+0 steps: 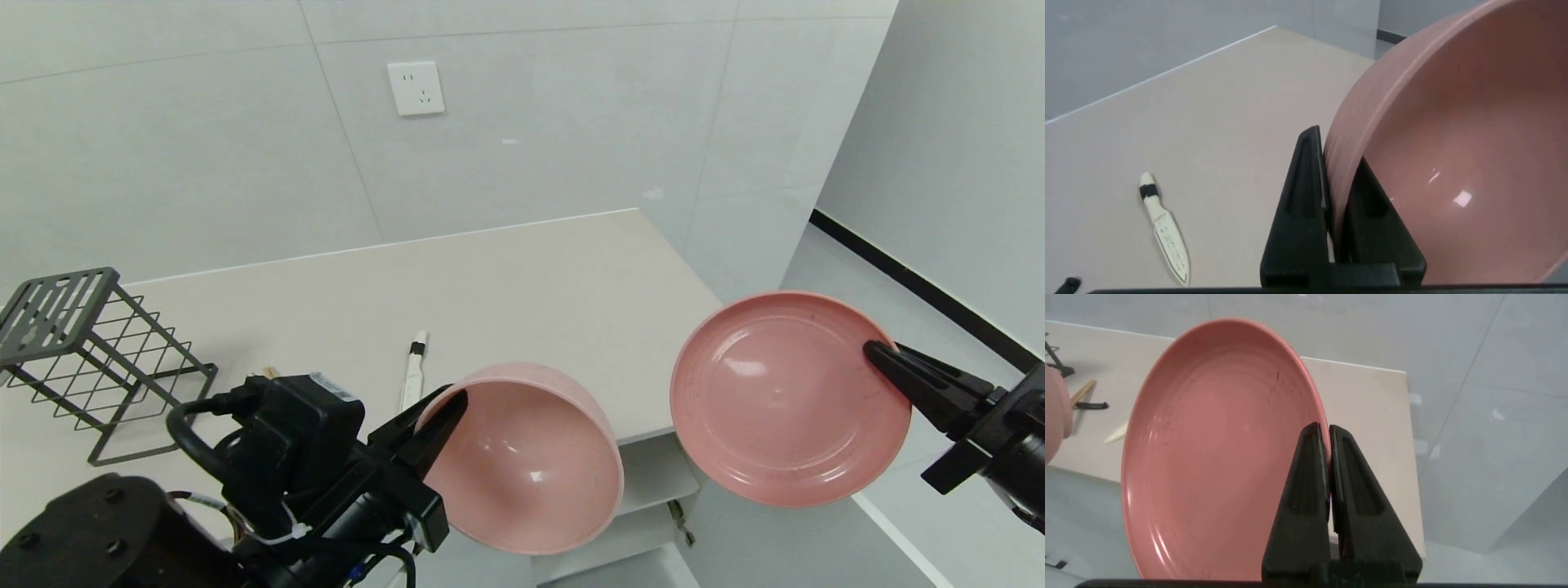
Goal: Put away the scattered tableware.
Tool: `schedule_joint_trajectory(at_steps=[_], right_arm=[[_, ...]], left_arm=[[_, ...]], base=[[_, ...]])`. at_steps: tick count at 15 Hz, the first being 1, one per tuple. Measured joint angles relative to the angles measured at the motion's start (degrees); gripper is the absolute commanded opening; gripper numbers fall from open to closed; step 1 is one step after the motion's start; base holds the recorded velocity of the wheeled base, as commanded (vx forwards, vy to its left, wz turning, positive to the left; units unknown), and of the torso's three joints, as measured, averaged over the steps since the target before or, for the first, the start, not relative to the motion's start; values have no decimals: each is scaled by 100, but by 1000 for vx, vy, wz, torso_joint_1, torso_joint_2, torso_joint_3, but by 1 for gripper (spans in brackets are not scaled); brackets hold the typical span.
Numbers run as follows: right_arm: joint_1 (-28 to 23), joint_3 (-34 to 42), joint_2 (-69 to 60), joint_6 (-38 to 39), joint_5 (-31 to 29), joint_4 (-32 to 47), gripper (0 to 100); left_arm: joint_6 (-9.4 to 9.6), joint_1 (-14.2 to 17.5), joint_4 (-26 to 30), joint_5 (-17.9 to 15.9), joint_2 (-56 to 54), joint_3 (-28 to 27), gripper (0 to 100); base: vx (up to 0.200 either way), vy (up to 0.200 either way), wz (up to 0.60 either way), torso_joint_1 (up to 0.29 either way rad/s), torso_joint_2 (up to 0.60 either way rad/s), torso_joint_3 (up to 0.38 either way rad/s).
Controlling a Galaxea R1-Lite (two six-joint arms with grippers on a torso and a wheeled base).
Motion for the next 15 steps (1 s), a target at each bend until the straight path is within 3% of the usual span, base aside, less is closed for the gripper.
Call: schedule_joint_trajectory(at_steps=[5,15], right_arm=[[7,32,61,0,1,2,0],[7,95,190,-13,1,2,0]], left_arm=[[0,0,2,0,66,0,0],[-11,-100,2,2,315,254,0]], base=[[0,0,0,-190,379,187],[0,0,0,-272,537,260]])
